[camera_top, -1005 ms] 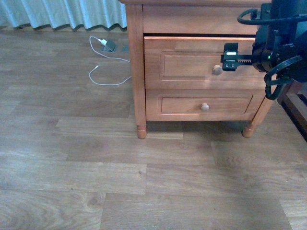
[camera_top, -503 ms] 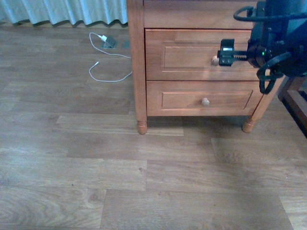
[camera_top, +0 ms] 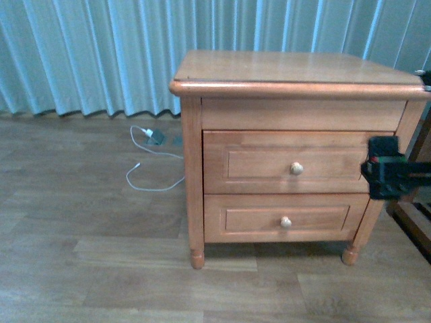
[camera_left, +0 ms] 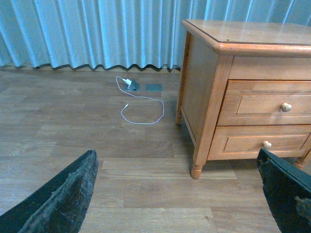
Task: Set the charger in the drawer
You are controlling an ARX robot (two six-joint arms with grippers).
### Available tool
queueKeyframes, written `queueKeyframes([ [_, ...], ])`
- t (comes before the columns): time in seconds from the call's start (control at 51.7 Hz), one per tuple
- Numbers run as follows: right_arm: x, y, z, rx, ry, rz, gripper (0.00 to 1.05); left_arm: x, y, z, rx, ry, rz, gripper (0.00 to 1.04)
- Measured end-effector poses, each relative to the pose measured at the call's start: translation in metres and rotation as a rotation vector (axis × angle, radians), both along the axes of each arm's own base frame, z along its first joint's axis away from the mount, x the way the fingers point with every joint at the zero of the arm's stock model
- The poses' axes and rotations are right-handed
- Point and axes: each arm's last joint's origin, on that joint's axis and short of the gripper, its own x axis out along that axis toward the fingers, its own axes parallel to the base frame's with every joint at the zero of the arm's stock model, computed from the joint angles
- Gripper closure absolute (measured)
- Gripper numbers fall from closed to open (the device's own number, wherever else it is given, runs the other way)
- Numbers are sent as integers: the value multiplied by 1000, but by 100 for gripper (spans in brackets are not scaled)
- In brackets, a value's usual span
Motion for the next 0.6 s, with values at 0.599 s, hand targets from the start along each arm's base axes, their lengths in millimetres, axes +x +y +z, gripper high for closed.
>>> queueKeyframes([
  [0.599,-182,-24,20,133,-134,-155,8,0,0,0,0,0,0,6],
])
